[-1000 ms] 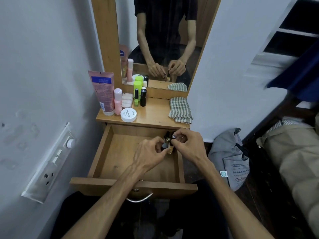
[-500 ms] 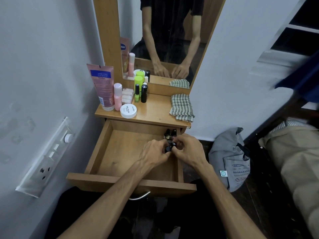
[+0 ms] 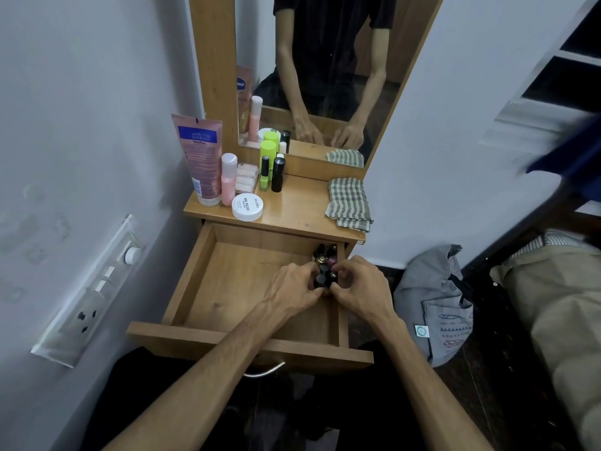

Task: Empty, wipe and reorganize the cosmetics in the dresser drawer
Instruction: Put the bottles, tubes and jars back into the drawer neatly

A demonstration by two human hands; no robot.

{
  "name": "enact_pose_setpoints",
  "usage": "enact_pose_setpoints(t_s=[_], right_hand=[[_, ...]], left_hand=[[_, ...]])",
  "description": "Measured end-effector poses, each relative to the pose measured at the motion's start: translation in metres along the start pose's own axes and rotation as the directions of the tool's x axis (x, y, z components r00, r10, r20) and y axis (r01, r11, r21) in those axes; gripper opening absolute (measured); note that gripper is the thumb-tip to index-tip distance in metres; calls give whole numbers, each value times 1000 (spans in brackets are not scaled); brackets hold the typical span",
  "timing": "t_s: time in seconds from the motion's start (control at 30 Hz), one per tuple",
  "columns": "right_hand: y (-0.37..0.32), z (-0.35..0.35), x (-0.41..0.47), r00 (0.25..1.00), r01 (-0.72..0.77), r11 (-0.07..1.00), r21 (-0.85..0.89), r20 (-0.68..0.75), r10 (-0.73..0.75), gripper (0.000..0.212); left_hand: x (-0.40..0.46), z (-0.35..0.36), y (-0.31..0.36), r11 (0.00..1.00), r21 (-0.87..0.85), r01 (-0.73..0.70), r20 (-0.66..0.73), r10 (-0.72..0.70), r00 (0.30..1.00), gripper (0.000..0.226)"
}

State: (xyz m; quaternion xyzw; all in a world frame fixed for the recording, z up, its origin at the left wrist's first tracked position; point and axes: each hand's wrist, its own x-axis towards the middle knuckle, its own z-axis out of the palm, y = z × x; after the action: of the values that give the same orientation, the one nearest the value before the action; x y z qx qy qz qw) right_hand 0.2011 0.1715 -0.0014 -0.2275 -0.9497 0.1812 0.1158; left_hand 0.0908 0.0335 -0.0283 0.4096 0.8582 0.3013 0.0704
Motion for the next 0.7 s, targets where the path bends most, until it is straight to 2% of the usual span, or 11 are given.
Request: enact_pose_setpoints(t_s=[0.17,0.27,0.4,0.5,0.7], right_hand=[[-1,-5,-2,999,26,998,54,-46,-23,36],[-9,-12,5,993,42,991,127,-112,-28,31],[-27,-20,29,980,67,983,173,-195,-33,24],[-45,-23,51,976,80,981,175,-216,-41,17],[-83,-24,102,967,82,973,216,-253,-26,19]], left_hand=[[-3,-6,-1,1000,8,-29,-40,29,999,44],[-5,-16,-1,999,9,-41,-159,42,986,42],[3,-40,-2,1000,-13,20,-368,-24,930,18],[22,-63,-6,996,-14,89,-446,-86,891,10],[67,-105,-12,993,-27,118,-522,-115,845,17]])
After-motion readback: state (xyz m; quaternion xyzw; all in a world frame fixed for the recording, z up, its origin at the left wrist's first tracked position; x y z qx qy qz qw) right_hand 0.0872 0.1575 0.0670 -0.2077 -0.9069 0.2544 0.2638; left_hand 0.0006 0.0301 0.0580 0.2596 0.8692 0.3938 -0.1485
